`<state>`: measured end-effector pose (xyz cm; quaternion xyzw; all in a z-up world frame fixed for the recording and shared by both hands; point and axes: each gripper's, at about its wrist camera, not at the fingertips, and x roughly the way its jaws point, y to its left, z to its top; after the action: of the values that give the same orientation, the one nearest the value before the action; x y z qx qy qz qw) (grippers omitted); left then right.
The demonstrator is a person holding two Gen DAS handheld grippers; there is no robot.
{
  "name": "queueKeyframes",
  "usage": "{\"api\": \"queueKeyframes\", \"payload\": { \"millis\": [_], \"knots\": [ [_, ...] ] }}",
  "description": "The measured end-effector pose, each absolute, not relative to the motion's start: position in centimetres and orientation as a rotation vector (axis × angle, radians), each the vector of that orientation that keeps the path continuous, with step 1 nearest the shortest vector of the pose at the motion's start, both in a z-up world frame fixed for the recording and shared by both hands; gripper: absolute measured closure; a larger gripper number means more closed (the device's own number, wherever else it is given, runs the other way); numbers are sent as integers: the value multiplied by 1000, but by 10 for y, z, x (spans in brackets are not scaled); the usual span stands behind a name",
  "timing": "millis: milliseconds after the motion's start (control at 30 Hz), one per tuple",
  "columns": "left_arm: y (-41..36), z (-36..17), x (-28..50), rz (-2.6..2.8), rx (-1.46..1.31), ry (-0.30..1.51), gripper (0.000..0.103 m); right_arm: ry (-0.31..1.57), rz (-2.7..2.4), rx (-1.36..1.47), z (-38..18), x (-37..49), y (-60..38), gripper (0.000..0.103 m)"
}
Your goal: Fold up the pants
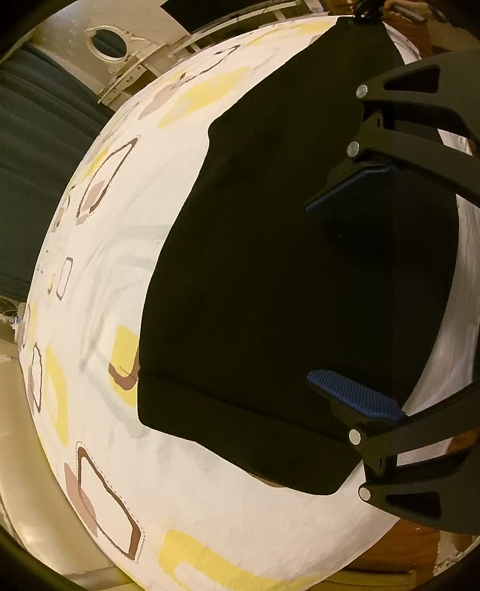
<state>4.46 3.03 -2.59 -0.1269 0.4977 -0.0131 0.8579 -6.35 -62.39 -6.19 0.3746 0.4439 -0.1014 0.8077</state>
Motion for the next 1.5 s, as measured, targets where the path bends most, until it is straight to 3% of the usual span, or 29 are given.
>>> {"api": "queueKeyframes", "payload": {
  "millis": [33, 67, 100, 333, 633, 667, 700, 733, 767, 1067, 1267, 1500],
  "knots": [
    [31, -25, 44, -30, -266, 1043, 19, 929, -227, 807, -56, -73, -630, 65],
    [32, -25, 44, -33, -267, 1040, 19, 892, -237, 843, -52, -88, -642, 50],
    [33, -24, 44, -34, -270, 1037, 19, 869, -238, 885, -52, -96, -651, 46],
    [37, -23, 43, -36, -289, 1037, 19, 801, -173, 1180, -83, -144, -677, 46],
    [46, -19, 33, -48, -308, 1033, 19, 843, -11, 1179, -90, -106, -630, 44],
    [48, -19, 31, -49, -311, 1031, 19, 855, -20, 1162, -89, -102, -626, 49],
    [49, -18, 30, -51, -314, 1030, 19, 879, -26, 1141, -88, -99, -621, 68],
    [51, -17, 28, -53, -316, 1029, 19, 896, -20, 1131, -88, -94, -618, 78],
    [52, -17, 26, -54, -318, 1029, 19, 918, -29, 1102, -86, -90, -612, 83],
    [70, -4, 5, -44, -346, 1033, 19, 786, -103, 899, 7, -86, -577, 85],
    [69, 2, -8, -68, -308, 1026, 19, 686, -10, 738, 94, -56, -496, 85],
    [56, 13, -12, -117, -319, 999, 19, 685, 84, 561, 131, -13, -380, 85]
  ]
}}
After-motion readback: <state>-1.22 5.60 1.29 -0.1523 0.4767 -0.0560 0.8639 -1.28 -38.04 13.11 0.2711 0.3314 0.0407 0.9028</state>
